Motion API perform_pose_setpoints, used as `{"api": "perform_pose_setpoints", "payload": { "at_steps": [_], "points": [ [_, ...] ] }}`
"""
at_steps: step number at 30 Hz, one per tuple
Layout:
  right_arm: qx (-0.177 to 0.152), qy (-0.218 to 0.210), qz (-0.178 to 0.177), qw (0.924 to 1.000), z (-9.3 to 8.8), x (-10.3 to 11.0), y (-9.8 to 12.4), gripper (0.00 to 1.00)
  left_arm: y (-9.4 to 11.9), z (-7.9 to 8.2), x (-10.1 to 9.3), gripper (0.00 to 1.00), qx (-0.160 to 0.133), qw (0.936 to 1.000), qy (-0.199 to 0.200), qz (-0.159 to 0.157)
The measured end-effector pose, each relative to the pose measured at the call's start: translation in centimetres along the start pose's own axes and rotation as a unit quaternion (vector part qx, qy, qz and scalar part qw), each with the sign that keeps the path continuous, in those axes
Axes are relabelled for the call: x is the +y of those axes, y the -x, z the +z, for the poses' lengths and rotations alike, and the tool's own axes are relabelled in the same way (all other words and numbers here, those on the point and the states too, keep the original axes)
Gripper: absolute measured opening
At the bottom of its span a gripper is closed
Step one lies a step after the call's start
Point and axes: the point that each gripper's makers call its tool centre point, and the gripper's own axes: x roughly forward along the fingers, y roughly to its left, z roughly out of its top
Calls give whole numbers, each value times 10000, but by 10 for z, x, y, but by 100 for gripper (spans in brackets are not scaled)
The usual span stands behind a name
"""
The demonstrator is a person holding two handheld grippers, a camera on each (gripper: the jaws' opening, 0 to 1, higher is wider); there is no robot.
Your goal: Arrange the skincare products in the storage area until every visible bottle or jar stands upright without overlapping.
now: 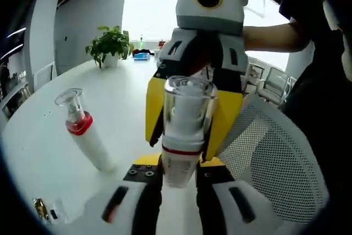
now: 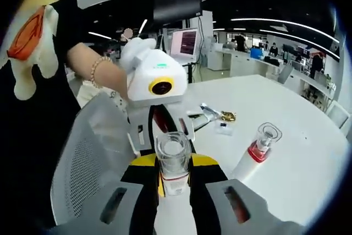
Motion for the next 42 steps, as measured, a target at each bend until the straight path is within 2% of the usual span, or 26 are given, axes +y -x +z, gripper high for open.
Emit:
{"api": "perform_pose_setpoints", "payload": {
  "at_steps": [12, 16, 42],
  "points": [
    [287, -135, -171, 9993, -32, -15, -11, 20, -23, -19, 12, 18, 67, 9999, -143, 34],
    [350, -156, -205, 9991, -39, -21, -12, 20, -28, -22, 16, 18, 42, 10000, -73, 35],
    [646, -23, -200, 9977, -59, -31, -25, 20, -41, -43, 33, 18, 231, 9996, 28, 146]
  ]
}}
